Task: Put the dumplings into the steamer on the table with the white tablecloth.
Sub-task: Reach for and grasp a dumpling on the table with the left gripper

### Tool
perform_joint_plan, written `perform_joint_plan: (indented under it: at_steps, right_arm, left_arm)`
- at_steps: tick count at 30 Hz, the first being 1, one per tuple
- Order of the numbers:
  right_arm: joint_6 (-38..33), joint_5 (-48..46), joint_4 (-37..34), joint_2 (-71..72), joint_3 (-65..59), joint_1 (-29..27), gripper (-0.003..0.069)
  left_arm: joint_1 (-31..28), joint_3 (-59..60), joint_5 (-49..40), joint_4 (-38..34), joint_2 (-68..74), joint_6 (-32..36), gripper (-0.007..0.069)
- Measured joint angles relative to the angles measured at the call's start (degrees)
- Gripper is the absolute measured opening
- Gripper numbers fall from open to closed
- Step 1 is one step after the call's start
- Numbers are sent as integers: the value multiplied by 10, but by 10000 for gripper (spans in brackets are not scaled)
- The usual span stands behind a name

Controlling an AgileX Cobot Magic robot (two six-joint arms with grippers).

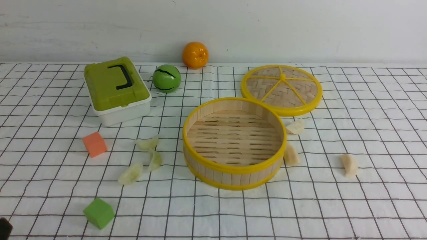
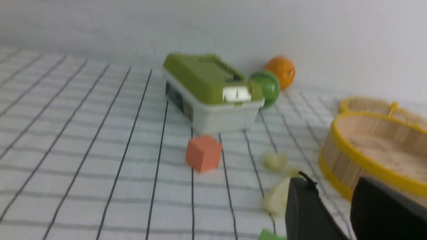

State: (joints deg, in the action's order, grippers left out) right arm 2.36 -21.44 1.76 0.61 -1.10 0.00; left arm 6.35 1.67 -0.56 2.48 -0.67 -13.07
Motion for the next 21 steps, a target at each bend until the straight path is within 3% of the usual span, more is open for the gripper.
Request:
perform_joint_plan:
  at_steps: [6,13,17,19,21]
  right_arm:
    - [0,83,1,0,-5,0,240]
    - [15,339,3,0,-5,0,240]
    - [72,469,3,0,-5,0,240]
    - [101,530,-1,0,-5,0,240]
    - [122,578,-4,0,-5,0,240]
  left_arm:
    - [0,0,106,0,0,0,214]
    - [0,0,205,-1,0,-28,218]
    - [0,0,241,-2,0,-109,220]
    - [0,0,251,-3,0,-182,222]
    - [0,0,257,-2,0,-298,223]
